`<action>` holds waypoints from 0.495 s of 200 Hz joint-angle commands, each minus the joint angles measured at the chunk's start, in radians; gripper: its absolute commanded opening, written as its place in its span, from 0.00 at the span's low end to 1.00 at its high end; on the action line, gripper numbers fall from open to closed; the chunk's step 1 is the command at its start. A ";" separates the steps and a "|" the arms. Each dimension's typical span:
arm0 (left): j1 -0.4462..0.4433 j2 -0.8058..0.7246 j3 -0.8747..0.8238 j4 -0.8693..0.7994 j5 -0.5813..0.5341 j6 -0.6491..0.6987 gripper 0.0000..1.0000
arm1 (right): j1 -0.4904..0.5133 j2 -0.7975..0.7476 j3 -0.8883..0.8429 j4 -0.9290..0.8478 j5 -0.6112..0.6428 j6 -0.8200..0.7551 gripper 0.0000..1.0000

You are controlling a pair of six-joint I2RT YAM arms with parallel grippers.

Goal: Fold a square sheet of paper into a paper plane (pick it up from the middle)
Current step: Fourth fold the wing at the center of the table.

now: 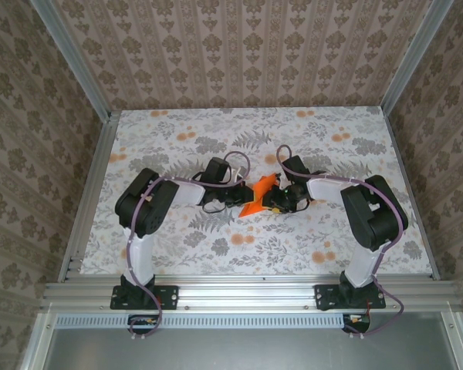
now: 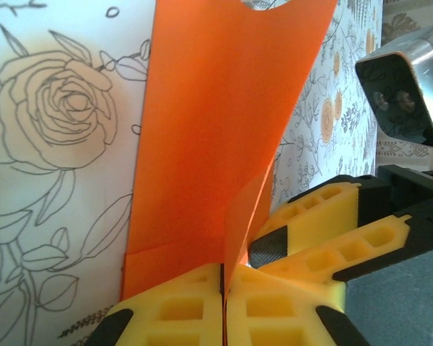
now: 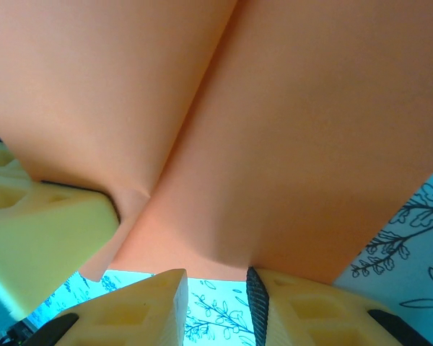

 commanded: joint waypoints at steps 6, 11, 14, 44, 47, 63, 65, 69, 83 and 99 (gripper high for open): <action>0.017 0.020 0.035 0.001 0.067 -0.006 0.06 | -0.007 0.037 0.006 -0.088 0.049 -0.030 0.32; 0.018 0.023 0.039 -0.002 0.072 -0.003 0.06 | -0.009 0.035 0.005 -0.090 0.049 -0.033 0.32; 0.019 0.024 0.041 -0.005 0.076 -0.001 0.06 | -0.009 0.034 0.005 -0.093 0.049 -0.035 0.32; 0.026 0.035 0.052 -0.019 0.098 0.004 0.05 | -0.021 0.017 0.002 -0.102 0.049 -0.046 0.32; 0.026 0.036 0.054 -0.020 0.099 0.004 0.05 | -0.023 0.015 0.001 -0.100 0.048 -0.046 0.32; 0.029 0.047 0.060 -0.029 0.111 0.004 0.05 | -0.026 -0.002 0.003 -0.091 0.037 -0.049 0.32; 0.029 0.048 0.059 -0.031 0.112 0.004 0.05 | -0.027 -0.004 0.004 -0.089 0.036 -0.048 0.32; 0.030 0.052 0.061 -0.032 0.113 0.004 0.04 | -0.027 -0.010 0.006 -0.086 0.031 -0.049 0.32; 0.031 0.059 0.068 -0.037 0.124 0.004 0.04 | -0.027 -0.029 0.013 -0.070 0.015 -0.049 0.33; 0.031 0.064 0.073 -0.047 0.128 0.005 0.04 | -0.027 -0.058 0.021 -0.034 -0.003 -0.039 0.34</action>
